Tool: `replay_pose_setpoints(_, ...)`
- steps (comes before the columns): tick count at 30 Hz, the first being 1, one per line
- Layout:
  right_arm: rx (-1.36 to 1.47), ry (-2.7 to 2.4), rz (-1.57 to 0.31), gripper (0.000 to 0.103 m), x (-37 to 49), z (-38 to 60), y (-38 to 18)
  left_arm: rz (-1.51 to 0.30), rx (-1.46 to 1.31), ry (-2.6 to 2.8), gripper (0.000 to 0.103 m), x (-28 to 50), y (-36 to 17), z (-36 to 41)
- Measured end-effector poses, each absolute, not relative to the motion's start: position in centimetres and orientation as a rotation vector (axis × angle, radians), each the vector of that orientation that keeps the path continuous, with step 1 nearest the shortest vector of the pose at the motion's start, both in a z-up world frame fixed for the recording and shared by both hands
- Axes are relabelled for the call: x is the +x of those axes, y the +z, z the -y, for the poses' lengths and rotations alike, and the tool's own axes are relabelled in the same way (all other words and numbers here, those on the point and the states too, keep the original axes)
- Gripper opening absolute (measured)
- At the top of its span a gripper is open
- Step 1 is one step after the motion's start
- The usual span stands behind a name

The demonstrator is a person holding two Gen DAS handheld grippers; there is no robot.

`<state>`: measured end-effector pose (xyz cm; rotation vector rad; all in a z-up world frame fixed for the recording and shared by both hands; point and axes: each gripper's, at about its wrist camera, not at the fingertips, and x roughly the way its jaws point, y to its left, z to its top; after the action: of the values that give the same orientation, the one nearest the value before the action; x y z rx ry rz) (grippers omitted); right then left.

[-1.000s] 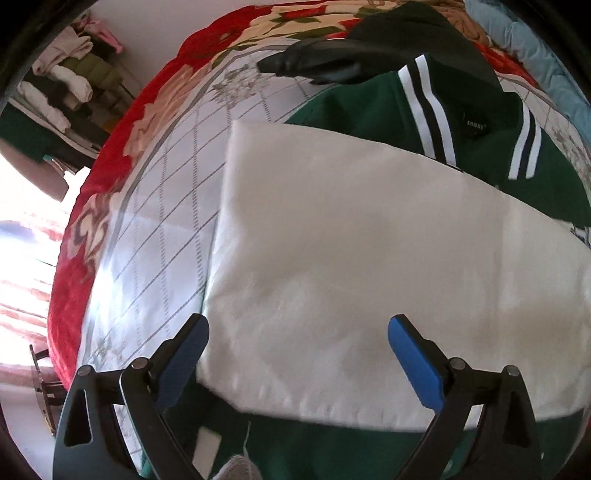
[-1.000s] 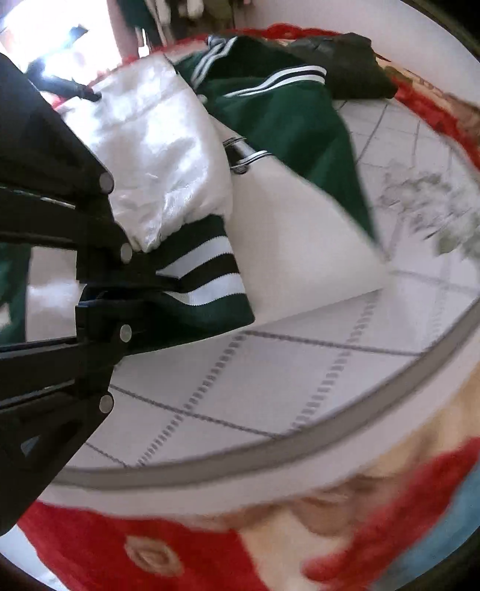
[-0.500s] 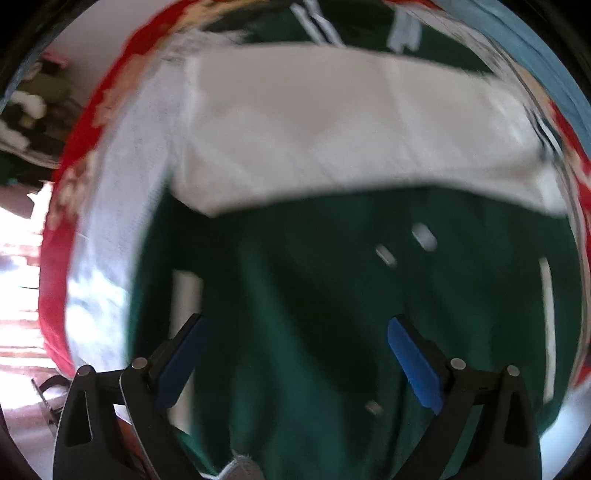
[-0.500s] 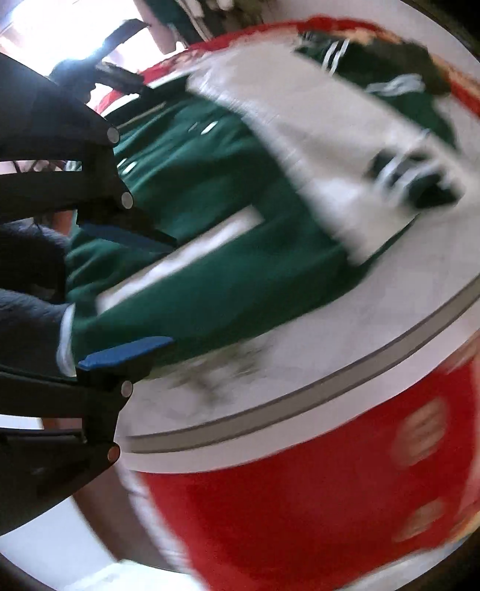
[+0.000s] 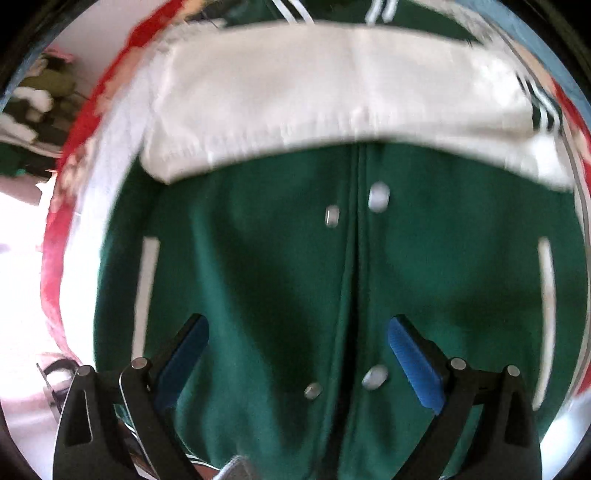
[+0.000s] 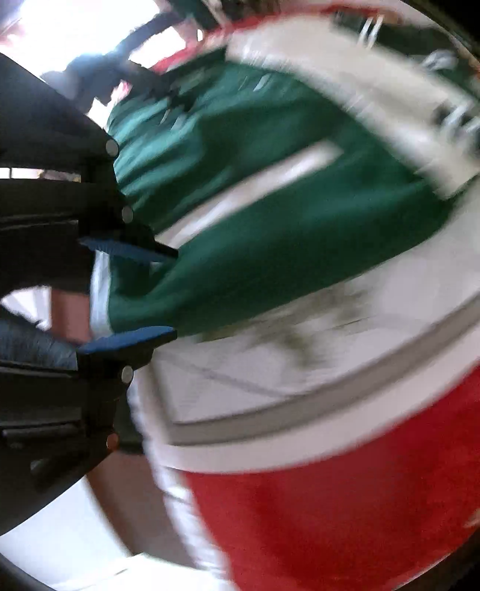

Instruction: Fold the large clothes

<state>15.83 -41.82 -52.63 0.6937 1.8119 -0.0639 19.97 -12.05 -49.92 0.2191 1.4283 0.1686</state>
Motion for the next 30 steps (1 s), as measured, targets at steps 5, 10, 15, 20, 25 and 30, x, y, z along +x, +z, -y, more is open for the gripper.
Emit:
replay_pose_setpoints(5,0.62,0.02,-1.69,0.04,23.9,45.0,-54.8,-1.429,0.158,0.277,0.102,22.7,-50.9,16.0)
replay_pose_setpoints(10,0.541,0.121,-1.671,0.04,29.1,47.0,-57.5,-1.437,0.116,0.358,0.102,23.9,-52.1,18.2)
replay_pose_setpoints(15,0.481,0.174,-1.682,0.04,31.0,45.9,-59.1,-1.424,0.111,0.414,0.102,23.4,-52.5,18.8)
replay_pose_setpoints(20,0.461,0.171,-1.664,0.039,30.6,44.7,-59.2,-1.429,0.124,0.44,0.102,23.6,-53.4,19.4)
replay_pose_setpoints(25,0.472,0.165,-1.657,0.025,30.7,43.0,-59.9,-1.433,0.117,0.453,0.102,23.5,-53.7,19.4)
replay_pose_setpoints(30,0.447,0.123,-1.642,0.0,30.5,42.1,-60.0,-1.437,0.117,0.445,0.102,23.1,-54.3,19.4)
